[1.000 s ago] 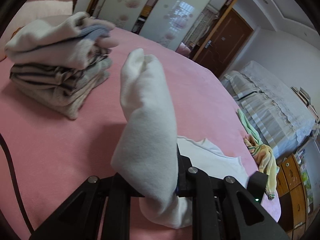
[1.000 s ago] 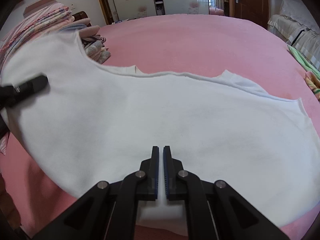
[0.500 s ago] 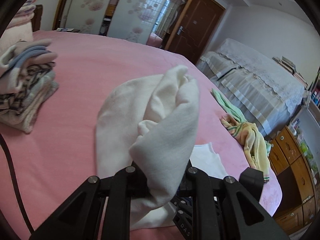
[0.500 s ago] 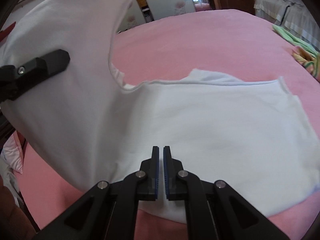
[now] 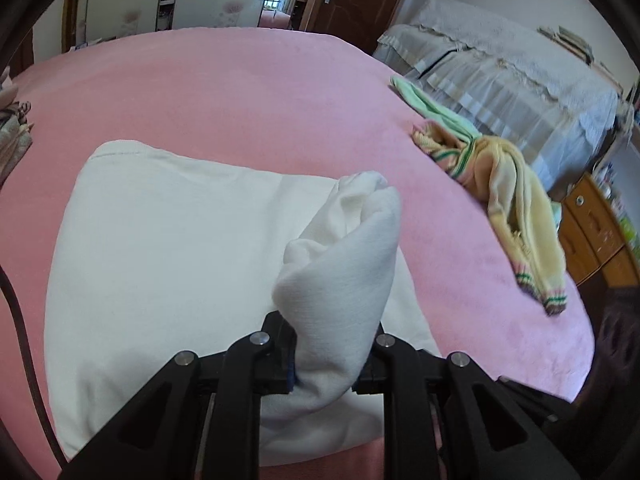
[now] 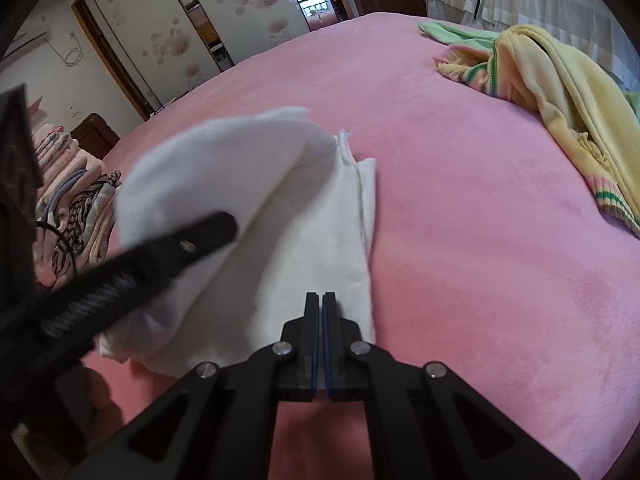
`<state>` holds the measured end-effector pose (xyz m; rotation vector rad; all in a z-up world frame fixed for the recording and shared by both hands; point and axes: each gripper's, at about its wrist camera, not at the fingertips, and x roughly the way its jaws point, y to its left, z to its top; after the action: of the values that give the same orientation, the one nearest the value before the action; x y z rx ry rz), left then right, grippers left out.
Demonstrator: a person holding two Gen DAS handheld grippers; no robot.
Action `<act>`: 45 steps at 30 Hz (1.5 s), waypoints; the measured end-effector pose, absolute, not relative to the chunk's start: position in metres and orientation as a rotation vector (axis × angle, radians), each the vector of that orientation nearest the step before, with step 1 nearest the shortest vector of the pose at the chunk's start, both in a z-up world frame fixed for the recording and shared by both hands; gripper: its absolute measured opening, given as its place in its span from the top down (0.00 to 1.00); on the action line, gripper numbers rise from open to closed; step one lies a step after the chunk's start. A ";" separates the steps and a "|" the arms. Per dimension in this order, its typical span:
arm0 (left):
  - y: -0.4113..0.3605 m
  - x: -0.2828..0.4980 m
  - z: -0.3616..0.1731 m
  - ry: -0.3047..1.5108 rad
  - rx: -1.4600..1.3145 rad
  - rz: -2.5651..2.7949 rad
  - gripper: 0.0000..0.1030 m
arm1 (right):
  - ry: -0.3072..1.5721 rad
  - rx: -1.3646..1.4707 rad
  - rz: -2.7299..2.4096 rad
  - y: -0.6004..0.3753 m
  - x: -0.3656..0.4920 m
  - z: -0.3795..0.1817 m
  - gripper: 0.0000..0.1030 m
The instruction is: Fold small clothes
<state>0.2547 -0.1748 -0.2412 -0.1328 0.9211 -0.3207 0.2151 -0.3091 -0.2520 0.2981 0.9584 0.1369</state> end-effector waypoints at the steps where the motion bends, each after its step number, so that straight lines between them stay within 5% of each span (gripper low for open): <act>1: -0.176 0.253 -0.242 0.919 -0.121 -0.317 0.85 | 0.957 0.296 0.145 -0.310 0.214 -0.251 1.00; 11: -0.180 0.246 -0.233 0.938 -0.133 -0.305 0.83 | 0.936 0.292 0.195 -0.325 0.221 -0.244 0.99; 22: -0.212 0.246 -0.233 0.988 -0.126 -0.329 0.40 | 0.931 0.265 0.160 -0.337 0.211 -0.235 0.96; 32: -0.212 0.232 -0.206 1.005 -0.113 -0.428 0.32 | 0.925 0.284 0.136 -0.349 0.203 -0.223 0.96; 37: -0.180 0.213 -0.166 0.923 -0.033 -0.413 0.16 | 0.924 0.268 0.154 -0.346 0.201 -0.211 0.96; 39: -0.159 0.207 -0.154 0.888 -0.002 -0.383 0.15 | 0.928 0.263 0.164 -0.343 0.200 -0.206 0.91; 43: -0.108 0.199 -0.143 0.837 0.068 -0.251 0.14 | 0.921 0.304 0.199 -0.343 0.199 -0.196 0.56; 45: -0.080 0.198 -0.147 0.842 0.063 -0.190 0.14 | 0.919 0.318 0.226 -0.341 0.200 -0.193 0.52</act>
<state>0.1985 -0.0799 -0.1473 0.0629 0.8420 -0.1903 0.2000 -0.3411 -0.1934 0.3175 0.9192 0.2261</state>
